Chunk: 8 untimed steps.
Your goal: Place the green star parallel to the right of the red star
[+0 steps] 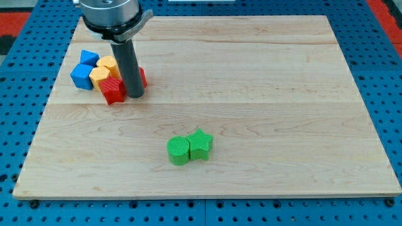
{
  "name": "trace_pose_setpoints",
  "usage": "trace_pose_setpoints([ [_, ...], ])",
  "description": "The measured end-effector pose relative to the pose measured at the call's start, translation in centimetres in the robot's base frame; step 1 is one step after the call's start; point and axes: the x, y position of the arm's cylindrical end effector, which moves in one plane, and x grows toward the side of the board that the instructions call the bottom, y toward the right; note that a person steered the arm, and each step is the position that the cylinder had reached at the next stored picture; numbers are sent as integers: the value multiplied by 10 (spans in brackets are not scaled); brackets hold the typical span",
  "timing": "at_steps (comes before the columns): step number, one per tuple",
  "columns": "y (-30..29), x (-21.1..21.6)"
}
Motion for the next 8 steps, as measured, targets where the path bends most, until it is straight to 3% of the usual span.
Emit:
trace_pose_setpoints([
  [1,7,5],
  [2,-12,43],
  [3,-63,36],
  [4,-56,12],
  [8,-41,14],
])
